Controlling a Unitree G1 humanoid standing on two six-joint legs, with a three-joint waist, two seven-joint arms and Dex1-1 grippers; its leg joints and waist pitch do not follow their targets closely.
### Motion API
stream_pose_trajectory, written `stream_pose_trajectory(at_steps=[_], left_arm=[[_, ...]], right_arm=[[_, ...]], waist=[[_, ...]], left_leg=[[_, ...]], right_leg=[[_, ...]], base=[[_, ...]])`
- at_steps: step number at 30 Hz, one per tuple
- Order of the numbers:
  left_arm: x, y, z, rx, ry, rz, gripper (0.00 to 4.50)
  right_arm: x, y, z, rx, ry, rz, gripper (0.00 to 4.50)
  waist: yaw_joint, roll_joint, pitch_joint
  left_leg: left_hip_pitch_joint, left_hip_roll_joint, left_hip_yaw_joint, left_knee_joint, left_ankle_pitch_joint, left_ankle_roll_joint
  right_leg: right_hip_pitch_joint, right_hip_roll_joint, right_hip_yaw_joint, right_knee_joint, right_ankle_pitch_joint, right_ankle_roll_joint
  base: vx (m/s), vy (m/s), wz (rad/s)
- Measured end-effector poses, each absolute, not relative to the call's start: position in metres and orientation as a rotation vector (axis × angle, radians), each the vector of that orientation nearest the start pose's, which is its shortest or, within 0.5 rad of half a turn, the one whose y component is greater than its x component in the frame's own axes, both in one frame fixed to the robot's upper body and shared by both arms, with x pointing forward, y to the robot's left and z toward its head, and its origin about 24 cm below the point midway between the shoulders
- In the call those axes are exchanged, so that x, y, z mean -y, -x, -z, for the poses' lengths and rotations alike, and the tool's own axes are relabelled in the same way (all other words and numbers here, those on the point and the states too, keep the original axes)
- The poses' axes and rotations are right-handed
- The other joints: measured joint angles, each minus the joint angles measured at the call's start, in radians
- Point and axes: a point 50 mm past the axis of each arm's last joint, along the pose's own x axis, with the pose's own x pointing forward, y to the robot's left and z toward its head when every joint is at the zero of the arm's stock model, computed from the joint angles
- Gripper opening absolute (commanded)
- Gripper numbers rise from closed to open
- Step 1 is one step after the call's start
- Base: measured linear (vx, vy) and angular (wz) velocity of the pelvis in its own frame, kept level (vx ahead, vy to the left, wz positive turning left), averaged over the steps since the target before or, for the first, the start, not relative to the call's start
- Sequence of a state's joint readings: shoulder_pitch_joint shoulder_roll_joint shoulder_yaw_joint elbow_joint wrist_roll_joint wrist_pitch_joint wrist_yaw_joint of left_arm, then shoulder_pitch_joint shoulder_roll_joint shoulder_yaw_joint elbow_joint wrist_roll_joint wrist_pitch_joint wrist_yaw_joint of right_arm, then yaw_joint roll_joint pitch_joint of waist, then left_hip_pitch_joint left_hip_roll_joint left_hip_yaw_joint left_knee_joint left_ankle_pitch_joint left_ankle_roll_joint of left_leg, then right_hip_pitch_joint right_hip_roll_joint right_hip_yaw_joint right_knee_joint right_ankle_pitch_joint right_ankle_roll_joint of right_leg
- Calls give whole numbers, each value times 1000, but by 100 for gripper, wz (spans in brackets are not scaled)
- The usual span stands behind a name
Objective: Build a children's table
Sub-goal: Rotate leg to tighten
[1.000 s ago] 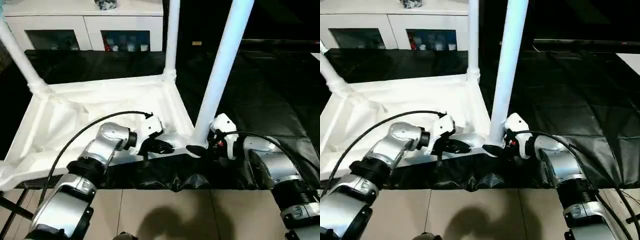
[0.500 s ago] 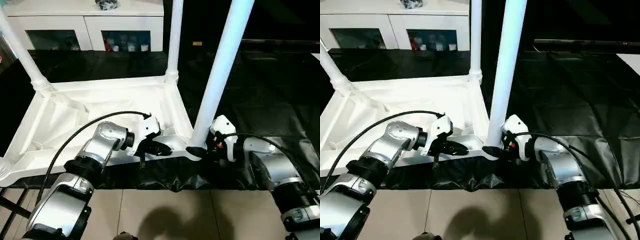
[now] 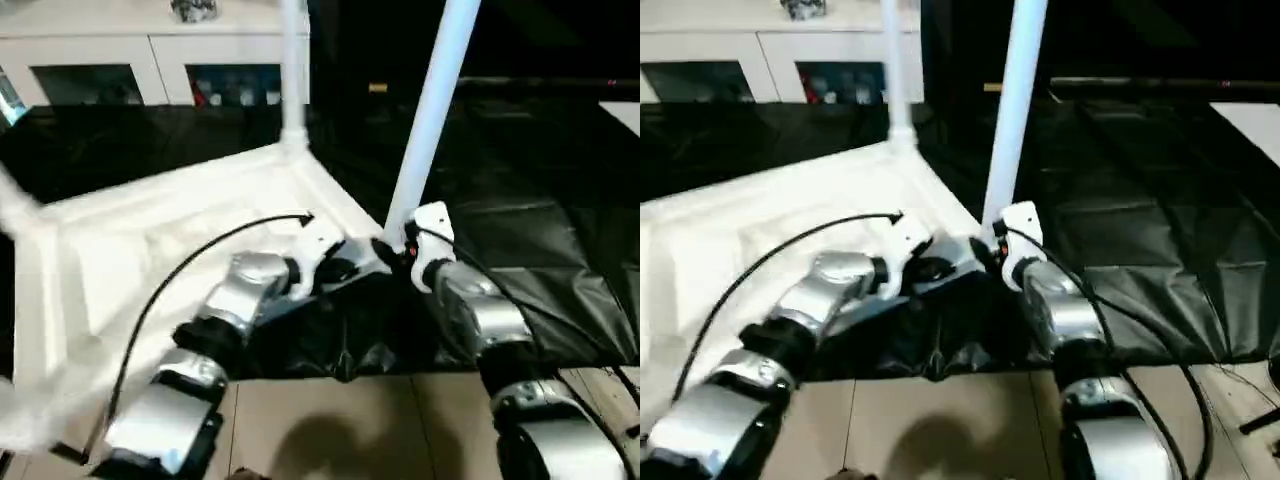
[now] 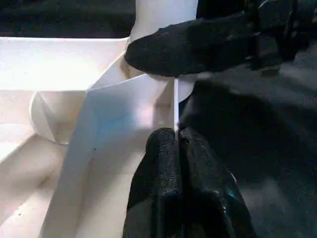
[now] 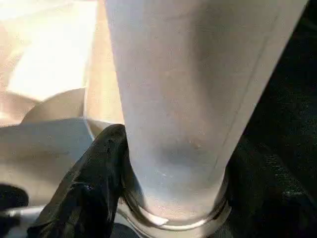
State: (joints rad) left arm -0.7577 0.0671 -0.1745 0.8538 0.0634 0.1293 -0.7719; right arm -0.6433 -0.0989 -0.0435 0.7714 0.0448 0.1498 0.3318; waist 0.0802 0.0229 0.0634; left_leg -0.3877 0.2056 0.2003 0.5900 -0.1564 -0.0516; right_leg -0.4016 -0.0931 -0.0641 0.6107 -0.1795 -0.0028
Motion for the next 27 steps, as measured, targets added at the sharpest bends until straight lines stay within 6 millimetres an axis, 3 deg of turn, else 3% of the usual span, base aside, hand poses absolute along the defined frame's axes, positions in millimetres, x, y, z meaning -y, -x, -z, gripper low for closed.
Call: stream_pose_trajectory(at_steps=[1, 10, 17, 25, 27], left_arm=[[-62, -348, -52, -358, -232, 1008, 0], [-65, -348, -53, -357, -241, 1049, 0], [-73, -342, -56, -366, -256, 1189, 0], [-87, -336, -55, -392, -257, 1320, 0], [-89, -335, -56, -397, -256, 1340, 0]], right_arm=[[127, -357, -42, -297, 24, -386, 333], [129, -355, -43, -288, 24, -466, 394], [152, -340, -48, -283, 186, -719, 394], [171, -321, -53, -329, 233, -980, 394], [172, -320, -54, -336, 233, -1013, 364]], waist=[[1, 0, 0], [3, 2, 0], [20, 5, 1], [35, 5, 1], [36, 4, 1]], left_leg=[[0, 0, 0, -1, 0, 0], [0, 0, 0, -2, 0, 0], [-2, 0, 0, -2, 0, 0], [-2, 1, 0, 0, 0, 0], [-2, 1, 0, 0, 0, 0]], right_leg=[[0, 0, 0, -1, 0, 1], [0, 0, 0, -1, -1, 1], [-1, 0, -1, -1, -1, 1], [0, 0, -1, 0, 0, 0], [0, 0, -1, 0, 0, 0]], base=[[0, 0, 0], [0, 0, 0], [0, 0, 0], [0, 0, 0], [0, 0, 0]])
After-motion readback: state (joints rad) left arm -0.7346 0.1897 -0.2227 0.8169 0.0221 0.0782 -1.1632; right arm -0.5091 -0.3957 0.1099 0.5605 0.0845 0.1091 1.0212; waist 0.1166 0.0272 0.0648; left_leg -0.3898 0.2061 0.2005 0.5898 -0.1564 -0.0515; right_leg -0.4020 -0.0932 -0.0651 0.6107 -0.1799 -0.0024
